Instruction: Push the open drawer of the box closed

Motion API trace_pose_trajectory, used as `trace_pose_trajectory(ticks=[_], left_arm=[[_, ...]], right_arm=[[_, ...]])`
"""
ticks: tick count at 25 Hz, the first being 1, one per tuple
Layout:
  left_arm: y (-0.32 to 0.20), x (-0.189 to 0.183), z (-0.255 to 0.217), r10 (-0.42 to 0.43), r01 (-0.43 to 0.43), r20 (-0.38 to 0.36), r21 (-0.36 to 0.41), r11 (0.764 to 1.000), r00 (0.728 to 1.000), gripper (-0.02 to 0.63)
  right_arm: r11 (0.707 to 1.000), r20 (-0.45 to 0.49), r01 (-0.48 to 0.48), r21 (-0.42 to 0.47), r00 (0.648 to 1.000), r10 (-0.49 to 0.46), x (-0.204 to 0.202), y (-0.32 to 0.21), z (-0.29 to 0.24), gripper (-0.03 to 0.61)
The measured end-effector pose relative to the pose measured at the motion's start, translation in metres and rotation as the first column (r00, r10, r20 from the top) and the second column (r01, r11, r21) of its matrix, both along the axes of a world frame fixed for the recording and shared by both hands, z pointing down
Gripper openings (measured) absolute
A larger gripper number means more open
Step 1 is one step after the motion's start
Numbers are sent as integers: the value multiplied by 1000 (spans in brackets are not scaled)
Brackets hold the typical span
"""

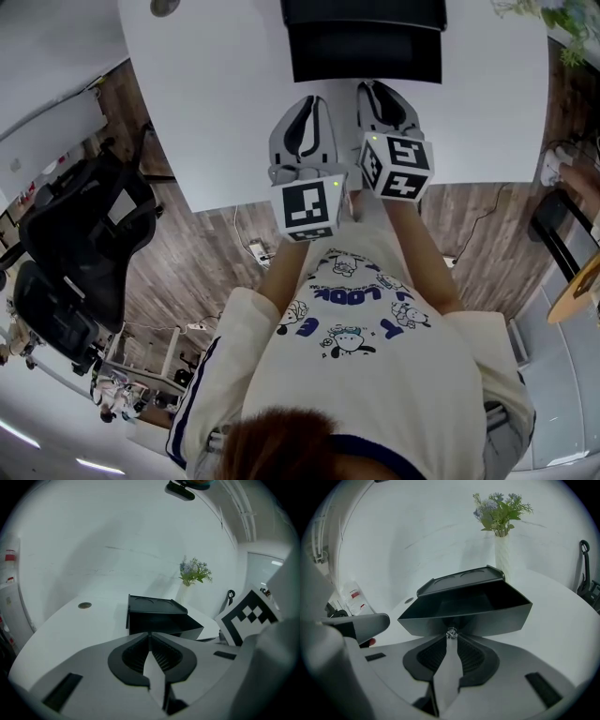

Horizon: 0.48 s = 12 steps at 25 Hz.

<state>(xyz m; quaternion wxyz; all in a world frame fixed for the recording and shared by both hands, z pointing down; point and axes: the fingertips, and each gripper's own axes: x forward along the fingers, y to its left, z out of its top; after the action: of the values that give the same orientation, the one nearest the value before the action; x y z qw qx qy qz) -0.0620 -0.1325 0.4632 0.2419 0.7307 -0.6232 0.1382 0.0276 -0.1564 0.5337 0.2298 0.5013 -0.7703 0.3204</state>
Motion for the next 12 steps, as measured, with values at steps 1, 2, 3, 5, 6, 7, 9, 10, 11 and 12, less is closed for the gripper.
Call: trace_pose_trajectory(ticks=[1, 2, 3, 5, 6, 7, 9, 10, 11, 12], left_arm=[[-1, 0, 0, 1, -1, -1, 0, 1000, 1000, 29], [-2, 0, 0, 1, -1, -1, 0, 1000, 1000, 29], [-3, 0, 0, 3, -3, -1, 1, 1000, 1000, 29], [-5, 0, 1, 5, -5, -2, 1, 1000, 1000, 29], [-6, 1, 1, 7, -7, -1, 1, 1000, 1000, 29], [-8, 1, 1, 8, -8, 0, 1, 1000, 1000, 29], [-10, 1, 0, 10, -10, 1, 3, 1000, 1000, 29], [-12, 1, -1, 11, -11, 1, 4, 1000, 1000, 29], [-13, 1, -1, 12, -12, 1, 5, 1000, 1000, 29], [-15, 1, -1, 12, -12, 0, 5, 1000, 1000, 29]], right_arm=[[1000, 1, -2, 1, 1000, 2, 0, -2, 0, 86], [1000, 1, -5, 1, 1000, 5, 1, -4, 0, 86], [1000, 1, -7, 1, 1000, 7, 1, -6, 1, 86], [1000, 2, -8, 2, 1000, 8, 0, -10, 1, 86], [1000, 3, -6, 3, 1000, 6, -1, -12, 1, 86], [1000, 4, -4, 4, 1000, 4, -1, -14, 1, 86], [1000, 6, 1, 9, 1000, -1, -3, -19, 1, 86], [1000, 6, 3, 11, 1000, -3, -4, -22, 1, 86], [1000, 5, 4, 13, 1000, -4, -5, -24, 1, 86], [1000, 5, 5, 14, 1000, -5, -6, -27, 1, 86]])
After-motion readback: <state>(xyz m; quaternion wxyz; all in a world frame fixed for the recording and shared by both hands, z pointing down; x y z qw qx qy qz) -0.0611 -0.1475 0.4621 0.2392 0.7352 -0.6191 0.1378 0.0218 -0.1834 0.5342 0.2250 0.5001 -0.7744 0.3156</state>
